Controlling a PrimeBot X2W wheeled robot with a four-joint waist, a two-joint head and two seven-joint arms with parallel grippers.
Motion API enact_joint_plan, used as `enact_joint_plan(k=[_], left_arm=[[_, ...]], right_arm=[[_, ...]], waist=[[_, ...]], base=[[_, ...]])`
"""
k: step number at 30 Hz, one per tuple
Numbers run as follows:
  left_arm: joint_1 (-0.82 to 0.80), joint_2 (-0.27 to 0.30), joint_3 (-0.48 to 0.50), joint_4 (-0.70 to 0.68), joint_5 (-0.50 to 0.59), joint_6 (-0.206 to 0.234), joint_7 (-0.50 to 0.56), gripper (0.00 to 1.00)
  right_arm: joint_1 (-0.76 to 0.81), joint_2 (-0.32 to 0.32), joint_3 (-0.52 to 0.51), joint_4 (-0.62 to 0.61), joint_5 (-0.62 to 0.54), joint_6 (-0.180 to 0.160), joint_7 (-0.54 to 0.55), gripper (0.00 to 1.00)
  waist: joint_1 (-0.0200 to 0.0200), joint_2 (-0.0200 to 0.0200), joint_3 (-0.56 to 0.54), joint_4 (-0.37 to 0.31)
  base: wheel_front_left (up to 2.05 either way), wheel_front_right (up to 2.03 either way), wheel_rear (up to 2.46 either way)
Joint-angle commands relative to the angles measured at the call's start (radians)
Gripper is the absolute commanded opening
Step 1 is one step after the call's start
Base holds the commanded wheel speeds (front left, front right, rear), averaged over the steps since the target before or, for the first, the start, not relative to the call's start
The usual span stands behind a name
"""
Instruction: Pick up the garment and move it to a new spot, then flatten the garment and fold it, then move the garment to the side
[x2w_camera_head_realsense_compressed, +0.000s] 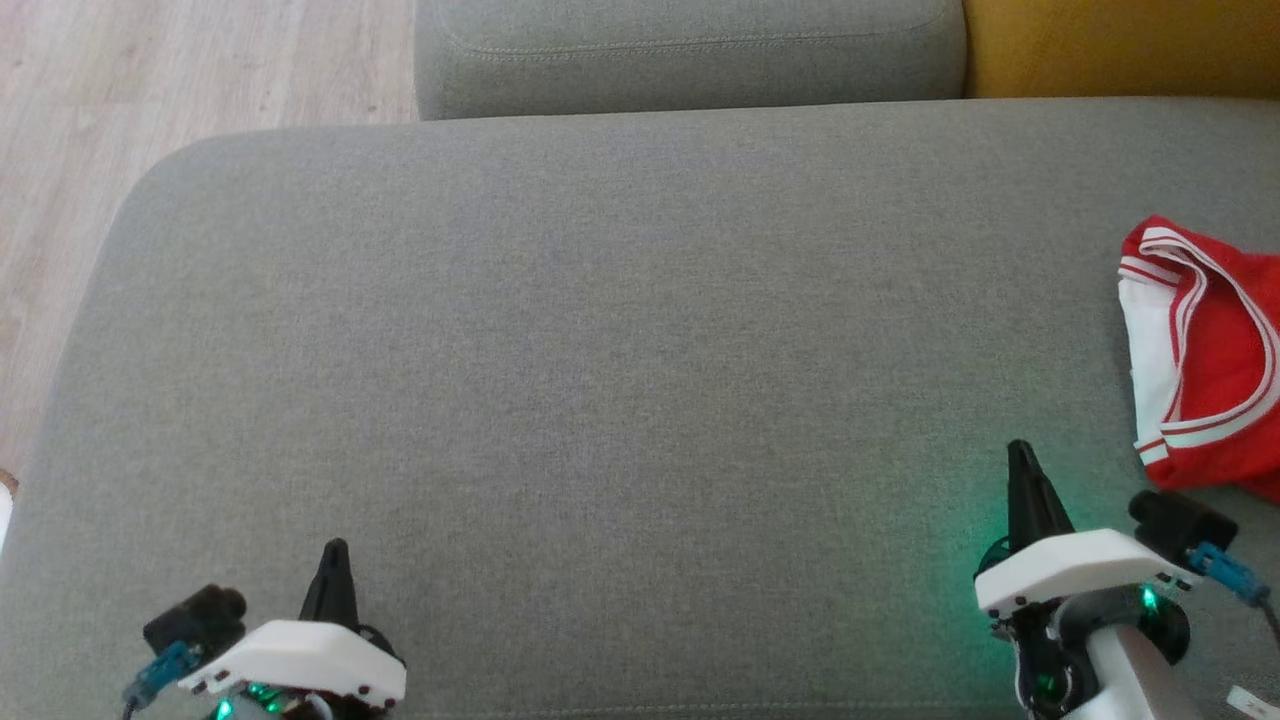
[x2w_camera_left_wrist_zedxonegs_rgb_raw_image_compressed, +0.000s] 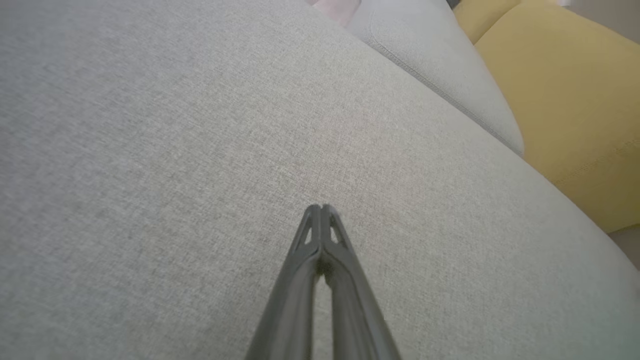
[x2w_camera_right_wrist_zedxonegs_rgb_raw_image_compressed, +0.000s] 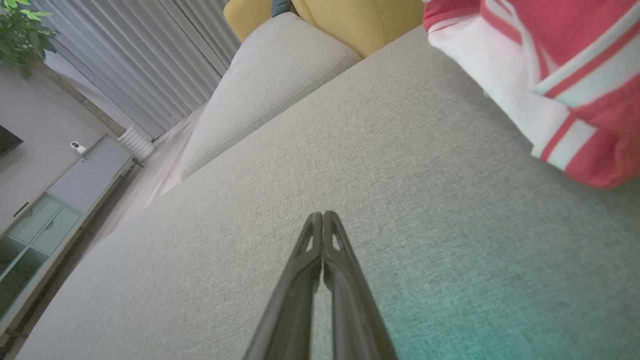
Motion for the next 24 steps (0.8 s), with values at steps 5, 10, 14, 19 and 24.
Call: enact_joint_plan(k=[5,10,14,19,24], left_arm=[[-0.054,0.008,0.031,-0.044,-0.078,-0.022,0.020,0.00],[-0.058,0.008,0.041,-0.052,-0.133,-0.031,0.034,0.00],[-0.061,0.009,0.048,-0.057,-0.177,-0.039,0.046,0.00],[-0.065,0.010,0.058,-0.065,-0.232,-0.048,0.060,0.00],[-0.068,0.010,0.065,-0.070,-0.276,-0.056,0.071,0.00]], right_arm=[[-0.020,-0.003,-0.010,-0.059,0.084,0.002,0.021,0.00],[-0.015,-0.003,-0.016,-0.077,0.141,0.002,0.036,0.00],[-0.011,-0.004,-0.022,-0.091,0.187,0.003,0.047,0.00],[-0.006,-0.004,-0.029,-0.109,0.244,0.003,0.062,0.00],[-0.002,-0.004,-0.034,-0.124,0.290,0.003,0.073,0.00]], waist=[[0.0000,0.0000,-0.003,0.000],[0.0000,0.0000,-0.005,-0.001],[0.0000,0.0000,-0.007,-0.001],[0.0000,0.0000,-0.009,-0.002],[0.0000,0.0000,-0.011,-0.002]], base=[[0.00,0.00,0.00],[0.00,0.00,0.00],[0.00,0.00,0.00],[0.00,0.00,0.00],[0.00,0.00,0.00]])
